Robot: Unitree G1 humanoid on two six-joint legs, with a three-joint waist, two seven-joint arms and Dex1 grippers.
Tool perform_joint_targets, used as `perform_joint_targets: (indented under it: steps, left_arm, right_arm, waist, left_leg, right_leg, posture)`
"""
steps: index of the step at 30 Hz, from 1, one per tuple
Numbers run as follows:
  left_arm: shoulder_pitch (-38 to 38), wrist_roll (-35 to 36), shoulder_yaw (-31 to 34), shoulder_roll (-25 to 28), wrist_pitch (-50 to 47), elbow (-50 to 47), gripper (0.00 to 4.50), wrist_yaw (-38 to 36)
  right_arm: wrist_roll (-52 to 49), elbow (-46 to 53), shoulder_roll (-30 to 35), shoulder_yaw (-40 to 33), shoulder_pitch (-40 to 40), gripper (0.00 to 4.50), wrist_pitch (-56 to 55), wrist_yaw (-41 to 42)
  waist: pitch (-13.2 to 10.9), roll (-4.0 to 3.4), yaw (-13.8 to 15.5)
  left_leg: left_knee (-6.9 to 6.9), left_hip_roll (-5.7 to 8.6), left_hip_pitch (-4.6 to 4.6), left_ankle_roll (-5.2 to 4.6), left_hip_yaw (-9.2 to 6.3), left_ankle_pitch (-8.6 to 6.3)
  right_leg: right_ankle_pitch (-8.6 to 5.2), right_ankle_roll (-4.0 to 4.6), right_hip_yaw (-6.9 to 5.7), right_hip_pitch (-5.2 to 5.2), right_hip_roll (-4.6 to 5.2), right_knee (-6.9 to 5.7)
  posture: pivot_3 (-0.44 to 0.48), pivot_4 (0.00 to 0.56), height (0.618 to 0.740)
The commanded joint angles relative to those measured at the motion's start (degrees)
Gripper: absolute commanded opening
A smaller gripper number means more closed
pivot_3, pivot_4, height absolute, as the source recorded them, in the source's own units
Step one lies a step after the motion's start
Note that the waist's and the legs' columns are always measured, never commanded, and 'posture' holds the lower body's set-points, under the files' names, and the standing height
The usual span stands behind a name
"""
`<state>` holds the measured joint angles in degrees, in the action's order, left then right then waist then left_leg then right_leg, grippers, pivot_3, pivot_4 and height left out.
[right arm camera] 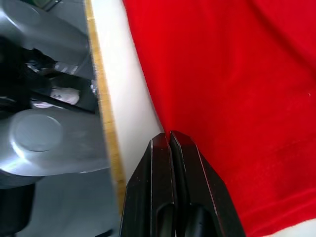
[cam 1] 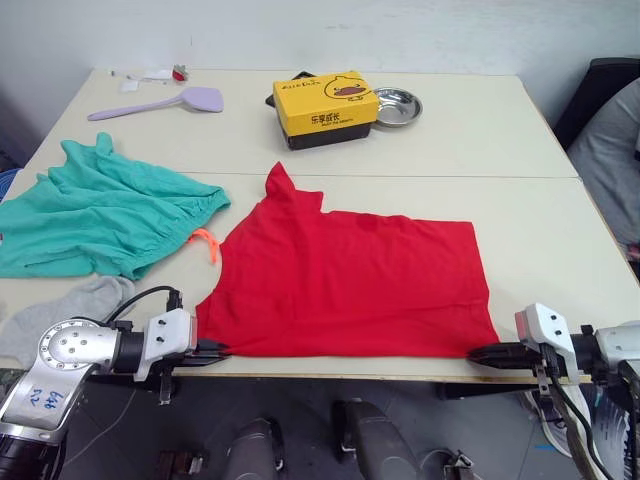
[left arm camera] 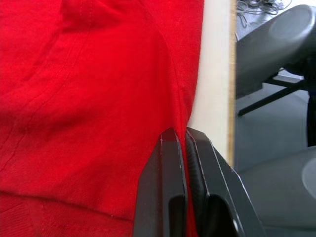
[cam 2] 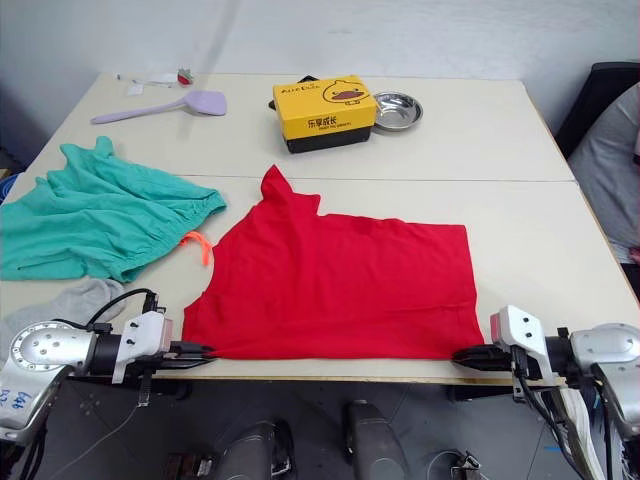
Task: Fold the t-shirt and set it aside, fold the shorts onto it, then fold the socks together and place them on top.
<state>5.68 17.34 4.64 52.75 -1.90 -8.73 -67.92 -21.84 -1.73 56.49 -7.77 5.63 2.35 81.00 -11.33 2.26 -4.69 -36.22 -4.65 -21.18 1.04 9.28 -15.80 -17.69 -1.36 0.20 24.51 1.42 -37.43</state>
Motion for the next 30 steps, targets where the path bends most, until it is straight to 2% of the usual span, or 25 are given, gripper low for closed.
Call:
perform_joint_targets:
  steps: [1,9,11,14,18,20,23,25,27,30]
  left_arm:
    - [2.7,0.7,2.3,1.7,-0.2,-1.6,0.04,-1.2]
    - [3.1,1.6,3.8,2.4,-0.8,-1.8,0.04,-1.3]
    - [2.7,4.1,5.0,2.5,-4.8,-2.8,0.52,-1.0]
    - [2.1,8.5,7.4,4.4,-12.0,-4.8,1.35,-2.1]
    - [-3.3,16.7,11.2,7.2,-25.2,-5.1,2.68,-1.3]
    - [-9.6,20.4,11.4,7.3,-31.5,-3.0,3.38,-0.1]
    - [-22.2,20.1,7.6,4.3,-35.4,4.5,4.35,2.0]
    - [-30.3,16.5,4.1,1.9,-36.3,11.5,4.50,4.5]
    - [-38.1,11.1,0.0,-0.5,-35.2,19.8,4.50,7.0]
    - [-49.1,5.8,-2.7,-6.8,-31.3,33.5,4.50,11.2]
  right_arm:
    - [-1.5,3.7,1.4,-3.2,3.6,0.03,1.4,0.2]
    - [-2.4,5.6,-0.1,-4.9,5.7,0.03,3.5,-2.7]
    - [-5.1,6.4,-0.1,-5.0,5.1,0.00,7.3,-2.7]
    - [-9.6,9.6,2.1,-6.6,6.2,0.60,14.0,-0.9]
    - [-15.4,12.7,4.7,-11.5,5.9,2.00,23.0,-0.6]
    - [-17.2,11.1,6.5,-12.5,2.3,2.77,27.3,-1.2]
    - [-16.0,3.1,5.1,-10.2,-9.5,3.80,29.6,-5.6]
    - [-13.9,-2.7,3.4,-7.6,-17.2,4.47,30.7,-8.1]
    - [-12.2,-8.7,1.1,-4.9,-24.5,4.47,32.8,-10.2]
    - [-4.4,-18.5,-2.4,0.7,-34.1,4.47,28.3,-13.7]
  waist:
    - [0.0,0.01,0.0]
    - [0.0,0.05,0.0]
    - [0.0,0.06,-0.1]
    - [0.0,0.08,0.0]
    - [-0.1,0.09,0.2]
    - [-0.1,0.10,0.2]
    - [-0.1,0.13,0.2]
    - [-0.1,0.14,0.0]
    - [-0.1,0.22,-0.1]
    - [-0.1,0.23,0.0]
  left_leg:
    - [0.00,0.00,0.00,0.00,-0.01,0.00]
    - [-0.02,0.06,0.00,0.07,-0.01,-0.04]
    - [-0.03,0.06,0.00,0.07,-0.01,-0.04]
    - [-0.02,0.06,-0.03,-0.02,-0.05,0.02]
    - [-0.03,0.06,-0.04,-0.02,-0.09,0.02]
    - [-0.06,0.08,-0.03,-0.02,-0.09,0.02]
    - [-0.18,0.14,-0.01,0.02,-0.09,0.03]
    - [-0.23,0.26,-0.07,0.04,-0.05,0.06]
    - [-0.26,0.31,0.03,-0.21,-0.11,0.23]
    - [-0.26,0.35,-0.10,-0.23,-0.09,0.30]
  right_leg:
    - [-0.01,0.01,-0.02,0.00,0.00,0.00]
    - [-0.01,0.01,0.00,-0.02,0.02,0.03]
    - [-0.01,0.01,0.01,-0.02,0.02,0.03]
    - [-0.01,0.01,-0.01,0.00,0.01,0.02]
    - [-0.02,0.01,-0.05,-0.01,0.01,0.02]
    - [0.00,-0.02,-0.05,-0.04,0.02,0.02]
    - [0.03,-0.07,-0.03,-0.10,0.03,0.04]
    - [0.08,-0.02,0.06,-0.05,0.04,0.06]
    - [0.20,-0.22,0.07,-0.16,0.03,0.04]
    - [0.26,-0.29,0.10,-0.02,0.04,-0.04]
  posture:
    - [0.000,0.150,0.740]
    - [0.000,0.150,0.740]
    - [0.000,0.150,0.740]
    - [0.000,0.150,0.740]
    - [0.000,0.150,0.740]
    - [0.000,0.150,0.740]
    - [0.000,0.150,0.740]
    - [0.000,0.150,0.740]
    - [0.000,0.150,0.740]
    - [0.000,0.150,0.740]
